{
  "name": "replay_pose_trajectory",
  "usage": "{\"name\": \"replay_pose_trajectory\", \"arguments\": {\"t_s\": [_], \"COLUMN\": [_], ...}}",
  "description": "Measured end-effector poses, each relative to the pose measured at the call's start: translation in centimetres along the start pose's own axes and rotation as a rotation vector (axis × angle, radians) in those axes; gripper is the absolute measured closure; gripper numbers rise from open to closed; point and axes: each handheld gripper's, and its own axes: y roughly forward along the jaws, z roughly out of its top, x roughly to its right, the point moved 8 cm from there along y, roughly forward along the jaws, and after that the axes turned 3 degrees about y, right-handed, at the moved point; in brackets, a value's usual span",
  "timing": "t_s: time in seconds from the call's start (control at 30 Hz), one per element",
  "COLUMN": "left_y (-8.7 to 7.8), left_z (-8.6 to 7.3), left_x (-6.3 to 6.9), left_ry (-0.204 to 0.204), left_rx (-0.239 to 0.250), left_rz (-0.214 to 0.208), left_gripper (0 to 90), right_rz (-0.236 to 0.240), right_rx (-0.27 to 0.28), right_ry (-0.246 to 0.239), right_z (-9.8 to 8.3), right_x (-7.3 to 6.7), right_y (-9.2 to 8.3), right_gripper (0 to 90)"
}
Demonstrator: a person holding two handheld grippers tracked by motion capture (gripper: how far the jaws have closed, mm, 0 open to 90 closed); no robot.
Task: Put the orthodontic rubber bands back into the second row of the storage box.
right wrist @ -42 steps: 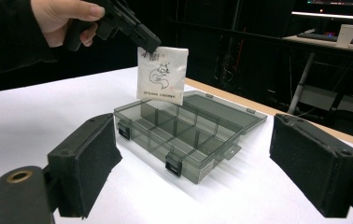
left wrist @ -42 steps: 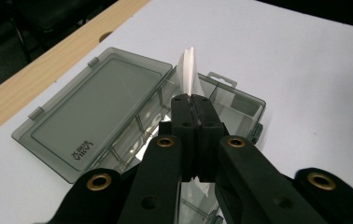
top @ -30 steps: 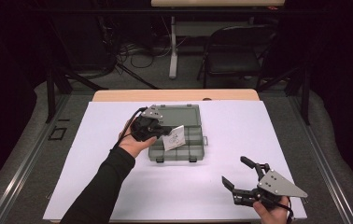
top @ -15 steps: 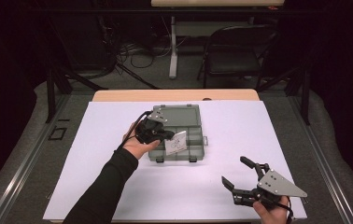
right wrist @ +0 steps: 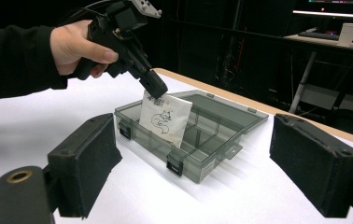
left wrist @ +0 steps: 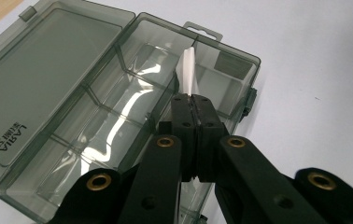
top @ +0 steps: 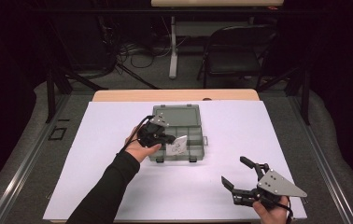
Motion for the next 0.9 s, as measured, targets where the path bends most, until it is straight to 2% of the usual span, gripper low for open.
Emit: {"name": "replay_pose_trajectory", "arguments": {"t_s": [0.2,0.5,0.9], "left_y": [0.38,0.70,0.67], "left_z": [-0.13,-0.77,-0.95], "left_x": [0.01,-0.45,-0.69], "left_ry": [-0.002,-0.030,-0.037], "left_rx": [-0.009,-0.026,-0.033], "left_rz": [-0.001,0.012,0.027], "left_gripper": [89.3,87.6,84.3], "right_rz": [0.001,0.001,-0.001], "right_rx": [-0.003,-0.003,-0.003], "right_ry": [0.000,0.000,0.001], "right_z": [-0.02,-0.04,-0.03], "right_x": [0.01,0.05,0.06], "right_y": [-0.04,-0.04,-0.04], "right_gripper": [14.3,14.4,14.4]}}
